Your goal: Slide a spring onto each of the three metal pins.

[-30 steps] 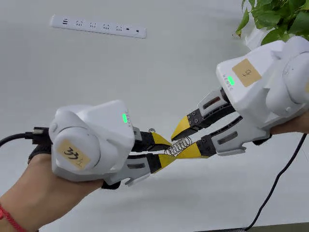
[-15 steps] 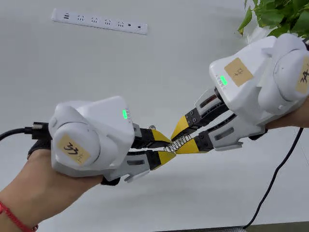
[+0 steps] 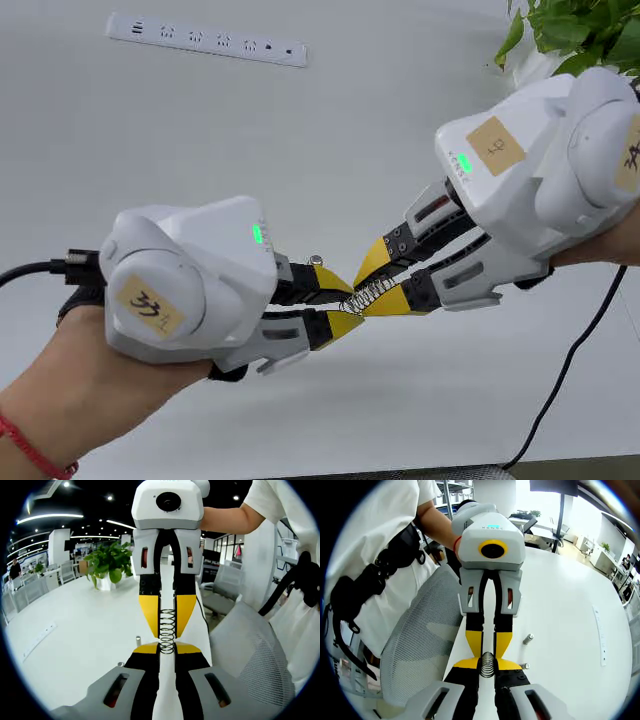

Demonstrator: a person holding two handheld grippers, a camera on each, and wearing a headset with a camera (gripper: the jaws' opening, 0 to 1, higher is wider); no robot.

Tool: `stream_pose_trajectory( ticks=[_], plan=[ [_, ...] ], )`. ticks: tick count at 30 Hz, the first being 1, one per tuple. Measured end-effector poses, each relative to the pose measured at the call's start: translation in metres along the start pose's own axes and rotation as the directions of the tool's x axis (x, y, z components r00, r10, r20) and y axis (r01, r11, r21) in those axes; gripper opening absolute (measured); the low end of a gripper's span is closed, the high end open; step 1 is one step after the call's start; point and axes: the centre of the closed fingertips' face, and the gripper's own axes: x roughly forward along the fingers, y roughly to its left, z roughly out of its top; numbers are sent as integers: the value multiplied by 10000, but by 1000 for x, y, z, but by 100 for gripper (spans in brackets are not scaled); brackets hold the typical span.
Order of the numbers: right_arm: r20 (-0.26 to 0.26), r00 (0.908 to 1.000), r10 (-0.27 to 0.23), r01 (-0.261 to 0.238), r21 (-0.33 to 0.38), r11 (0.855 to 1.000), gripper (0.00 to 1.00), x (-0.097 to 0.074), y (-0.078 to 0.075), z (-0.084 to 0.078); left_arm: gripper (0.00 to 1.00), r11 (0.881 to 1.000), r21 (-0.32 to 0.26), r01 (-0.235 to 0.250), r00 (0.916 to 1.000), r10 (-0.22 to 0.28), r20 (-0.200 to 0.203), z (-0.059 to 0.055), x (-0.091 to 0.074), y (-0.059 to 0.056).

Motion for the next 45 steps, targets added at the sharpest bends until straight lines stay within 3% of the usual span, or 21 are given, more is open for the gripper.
stream_pose_trajectory(
  ticks=[9, 16, 24, 32, 35, 40, 44, 45],
  plan=[
    [155, 9997, -167, 162, 305, 9994, 7, -3, 1, 2, 7, 10000, 73, -35, 10000, 35, 85, 0, -2, 1],
    [298, 9982, -515, 494, 693, 9964, 7, -16, -2, -4, 11, 9997, 43, -260, 9997, 260, 30, -6, -14, 4],
    [117, 9941, -1078, 1054, 1306, 9858, 7, -28, -10, -19, 28, 9951, -80, -988, 9951, 988, -2, -19, -38, 18],
    [-703, 9849, -1585, 1689, 1834, 9684, 7, -35, -28, -49, 46, 9851, -379, -1675, 9859, 1674, -54, -37, -63, 33],
    [-1099, 9794, -1694, 1886, 1979, 9619, 7, -35, -37, -61, 59, 9808, -381, -1912, 9815, 1911, -70, -42, -70, 39],
    [-1700, 9685, -1822, 2166, 2128, 9528, 7, -33, -45, -77, 70, 9761, -448, -2125, 9772, 2125, -35, -47, -77, 47],
    [-1915, 9651, -1788, 2207, 2262, 9488, 7, -26, -49, -83, 77, 9735, -562, -2218, 9750, 2222, 4, -50, -80, 50],
    [-2182, 9589, -1813, 2285, 2150, 9495, 7, -25, -50, -88, 78, 9733, -554, -2227, 9748, 2232, 28, -50, -80, 50]
  ],
)
